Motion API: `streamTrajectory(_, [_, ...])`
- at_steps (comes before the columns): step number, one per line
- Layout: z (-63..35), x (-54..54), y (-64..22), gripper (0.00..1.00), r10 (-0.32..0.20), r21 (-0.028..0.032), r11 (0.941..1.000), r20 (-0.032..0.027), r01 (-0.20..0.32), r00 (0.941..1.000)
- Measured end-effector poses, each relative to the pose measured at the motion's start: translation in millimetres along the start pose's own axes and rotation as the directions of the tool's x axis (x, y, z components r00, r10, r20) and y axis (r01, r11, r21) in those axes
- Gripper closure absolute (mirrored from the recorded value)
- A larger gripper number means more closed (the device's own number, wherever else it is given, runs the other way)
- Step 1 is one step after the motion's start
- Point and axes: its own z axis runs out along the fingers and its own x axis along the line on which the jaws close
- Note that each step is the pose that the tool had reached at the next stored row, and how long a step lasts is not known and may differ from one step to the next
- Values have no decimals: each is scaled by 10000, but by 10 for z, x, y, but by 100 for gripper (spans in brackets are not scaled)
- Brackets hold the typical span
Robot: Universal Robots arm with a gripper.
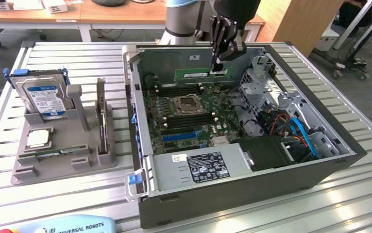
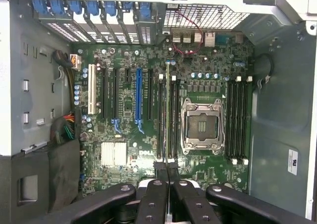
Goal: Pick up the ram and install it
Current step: 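Pick up the ram and move it above insertion slot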
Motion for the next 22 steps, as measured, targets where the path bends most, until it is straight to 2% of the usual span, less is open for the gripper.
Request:
streamTrajectory(6, [35, 0, -1, 89, 0, 0, 10000, 0, 0, 10000])
streamTrajectory(22, [48, 1, -1, 89, 0, 0, 10000, 0, 0, 10000])
